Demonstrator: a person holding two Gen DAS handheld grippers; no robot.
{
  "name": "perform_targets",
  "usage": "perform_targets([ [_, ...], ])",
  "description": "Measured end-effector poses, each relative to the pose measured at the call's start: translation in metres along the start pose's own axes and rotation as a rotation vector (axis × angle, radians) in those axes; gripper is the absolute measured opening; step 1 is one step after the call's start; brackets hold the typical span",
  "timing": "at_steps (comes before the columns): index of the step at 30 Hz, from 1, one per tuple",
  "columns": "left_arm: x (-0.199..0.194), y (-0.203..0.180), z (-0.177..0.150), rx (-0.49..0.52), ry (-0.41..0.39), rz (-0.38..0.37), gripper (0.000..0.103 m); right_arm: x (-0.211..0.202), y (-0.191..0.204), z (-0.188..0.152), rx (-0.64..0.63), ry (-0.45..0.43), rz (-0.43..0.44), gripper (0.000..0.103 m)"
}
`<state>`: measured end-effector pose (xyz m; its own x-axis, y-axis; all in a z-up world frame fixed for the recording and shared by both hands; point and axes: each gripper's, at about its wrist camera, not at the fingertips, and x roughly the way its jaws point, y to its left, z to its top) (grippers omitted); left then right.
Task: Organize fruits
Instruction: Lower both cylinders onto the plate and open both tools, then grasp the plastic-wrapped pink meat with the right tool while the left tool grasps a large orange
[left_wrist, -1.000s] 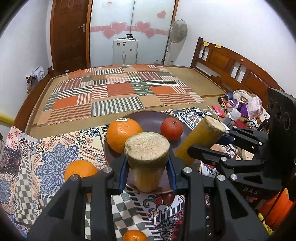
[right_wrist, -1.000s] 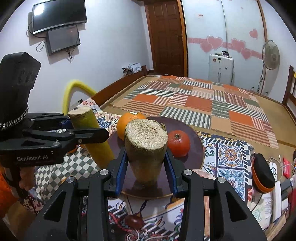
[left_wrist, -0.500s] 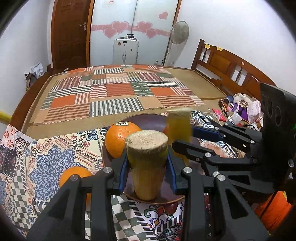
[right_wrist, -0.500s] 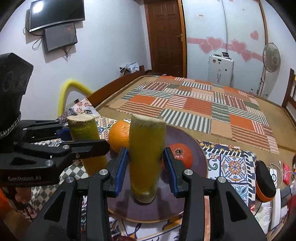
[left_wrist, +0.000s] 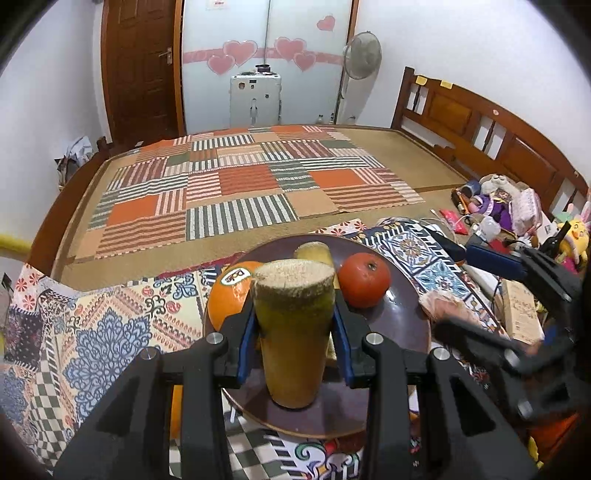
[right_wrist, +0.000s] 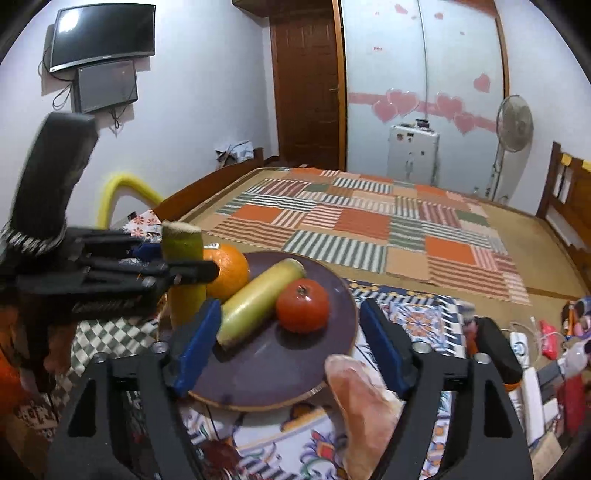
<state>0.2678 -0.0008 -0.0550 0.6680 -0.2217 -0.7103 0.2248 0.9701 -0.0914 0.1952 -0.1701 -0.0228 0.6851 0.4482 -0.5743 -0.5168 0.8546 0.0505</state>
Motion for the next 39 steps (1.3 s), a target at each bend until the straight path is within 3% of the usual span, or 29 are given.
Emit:
perform_targets([
  [6, 0.006, 0.001, 0.006, -0.028, 0.003, -0.005, 0.036, -0.014, 0.002, -0.008, -0.027, -0.009, -0.047, 0.089],
  [10, 0.000, -0.002, 0.004, -0.017, 0.000, -0.001, 0.038, -0.019, 0.002, -0.012, -0.033, -0.007, -0.081, 0.099],
  [16, -0.026, -0.001, -0.007, -0.005, -0.026, -0.003, 0.041, -0.025, -0.002, -0.013, -0.033, -0.011, -0.135, 0.100],
  [28, -0.090, 0.038, -0.047, -0.043, -0.072, 0.032, 0.048, -0.019, -0.019, -0.031, 0.017, 0.063, -0.110, 0.100],
  [36, -0.087, 0.083, -0.081, -0.110, 0.007, 0.092, 0.052, -0.008, -0.033, -0.044, 0.009, 0.126, -0.141, 0.099],
  [39, -0.080, 0.095, -0.092, -0.129, 0.044, 0.096, 0.052, -0.004, -0.037, -0.046, 0.015, 0.145, -0.135, 0.092],
])
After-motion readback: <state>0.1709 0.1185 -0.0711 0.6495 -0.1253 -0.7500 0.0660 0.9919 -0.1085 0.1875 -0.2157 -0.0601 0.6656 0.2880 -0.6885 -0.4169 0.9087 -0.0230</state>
